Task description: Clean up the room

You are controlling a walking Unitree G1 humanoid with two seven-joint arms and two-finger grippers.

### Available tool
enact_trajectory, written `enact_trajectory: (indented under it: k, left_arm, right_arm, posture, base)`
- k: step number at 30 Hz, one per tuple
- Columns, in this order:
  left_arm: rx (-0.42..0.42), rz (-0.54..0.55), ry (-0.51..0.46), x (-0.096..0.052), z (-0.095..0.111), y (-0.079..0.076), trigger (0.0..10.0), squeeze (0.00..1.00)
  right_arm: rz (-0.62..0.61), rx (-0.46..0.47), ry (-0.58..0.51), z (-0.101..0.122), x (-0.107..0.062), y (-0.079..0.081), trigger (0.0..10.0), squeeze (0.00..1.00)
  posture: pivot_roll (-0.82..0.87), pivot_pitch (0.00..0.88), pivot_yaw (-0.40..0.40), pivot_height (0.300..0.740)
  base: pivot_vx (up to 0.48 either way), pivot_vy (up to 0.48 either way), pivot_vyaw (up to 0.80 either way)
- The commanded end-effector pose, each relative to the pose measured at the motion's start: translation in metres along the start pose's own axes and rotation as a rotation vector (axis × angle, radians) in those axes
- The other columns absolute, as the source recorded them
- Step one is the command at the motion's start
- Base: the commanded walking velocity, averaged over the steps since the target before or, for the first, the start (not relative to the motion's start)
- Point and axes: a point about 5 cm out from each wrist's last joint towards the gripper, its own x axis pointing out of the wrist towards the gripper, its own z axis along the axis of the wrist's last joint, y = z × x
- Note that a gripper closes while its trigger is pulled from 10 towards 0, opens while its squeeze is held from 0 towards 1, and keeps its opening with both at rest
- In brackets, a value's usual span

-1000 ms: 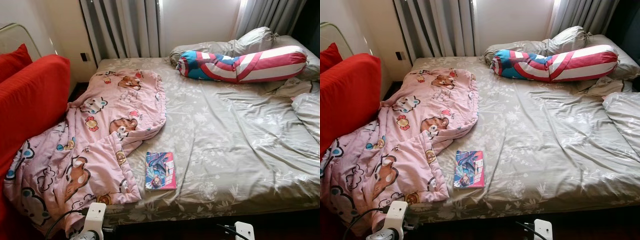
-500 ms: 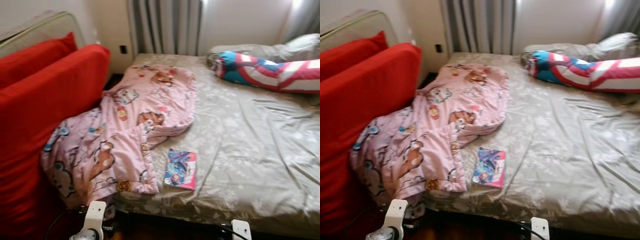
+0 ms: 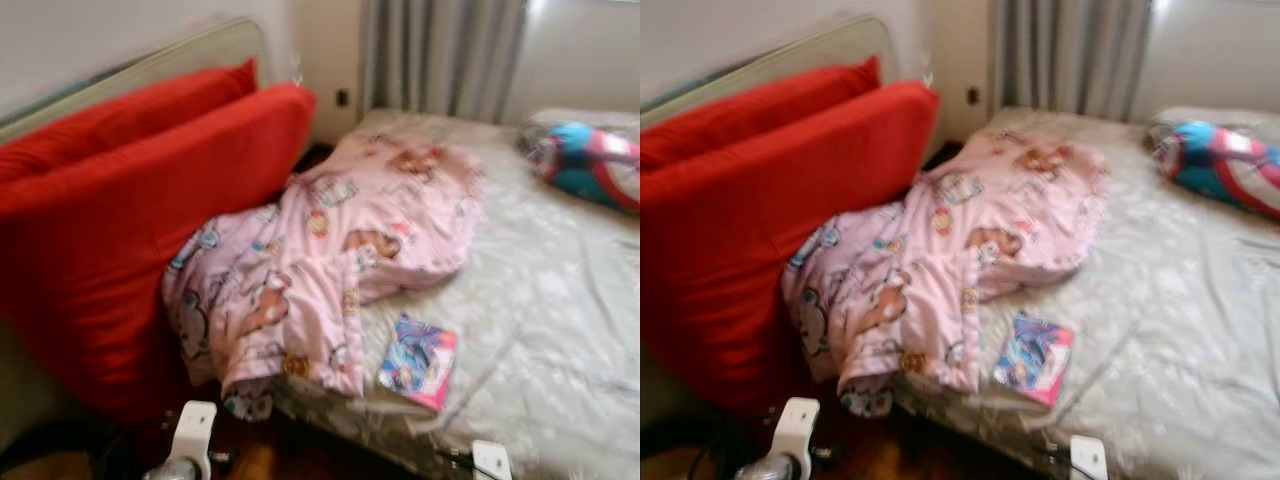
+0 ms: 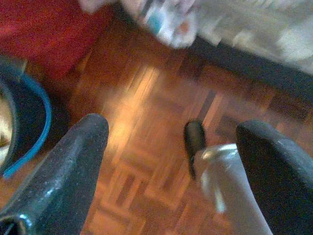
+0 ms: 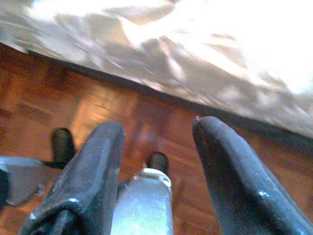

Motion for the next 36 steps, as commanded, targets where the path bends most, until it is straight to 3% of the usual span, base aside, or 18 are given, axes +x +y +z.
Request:
enact_trajectory:
  k: [1, 9, 17, 22, 26, 30, 36]
  left_arm:
    - [0.005, -0.011, 0.001, 0.001, 0.001, -0.003, 10.0, 0.0]
    - [-0.008, -0.012, -0.015, 0.001, 0.002, -0.004, 10.0, 0.0]
    - [-0.061, 0.002, -0.084, 0.0, 0.006, -0.005, 10.0, 0.0]
    - [-0.054, 0.003, -0.099, 0.0, 0.007, -0.005, 10.0, 0.0]
    - [-0.099, 0.025, -0.129, 0.0, 0.008, -0.005, 10.0, 0.0]
    - [-0.149, 0.046, -0.17, -0.001, 0.008, -0.006, 10.0, 0.0]
    - [-0.182, 0.087, -0.266, -0.004, 0.013, -0.007, 10.0, 0.0]
  right_arm:
    - [-0.002, 0.009, 0.016, -0.007, -0.002, -0.002, 10.0, 0.0]
    - [-0.032, 0.036, -0.025, -0.001, -0.002, -0.007, 10.0, 0.0]
    - [-0.04, 0.007, -0.273, 0.05, 0.0, -0.009, 10.0, 0.0]
    - [0.03, -0.034, -0.457, 0.087, -0.003, 0.007, 10.0, 0.0]
    - [0.077, -0.06, -0.612, 0.112, -0.009, 0.021, 10.0, 0.0]
    - [0.106, -0.057, -0.669, 0.118, -0.012, 0.028, 10.0, 0.0]
    - [0.084, -0.037, -0.715, 0.12, -0.016, 0.021, 10.0, 0.0]
  posture:
    - [-0.11, 0.0, 0.011, 0.74]
    - [-0.11, 0.0, 0.008, 0.74]
    - [-0.12, 0.0, 0.009, 0.74]
    - [-0.14, 0.0, 0.012, 0.74]
    - [-0.13, 0.0, -0.002, 0.74]
    - [-0.12, 0.0, -0.017, 0.74]
    - [-0.12, 0.0, -0.029, 0.74]
  base:
    - [0.0, 0.0, 0.0]
    - [0.0, 0.0, 0.0]
    - [0.0, 0.0, 0.0]
    - [0.0, 0.0, 0.0]
    - [0.0, 0.0, 0.0]
    - [0.0, 0.0, 0.0]
    - [0.0, 0.0, 0.0]
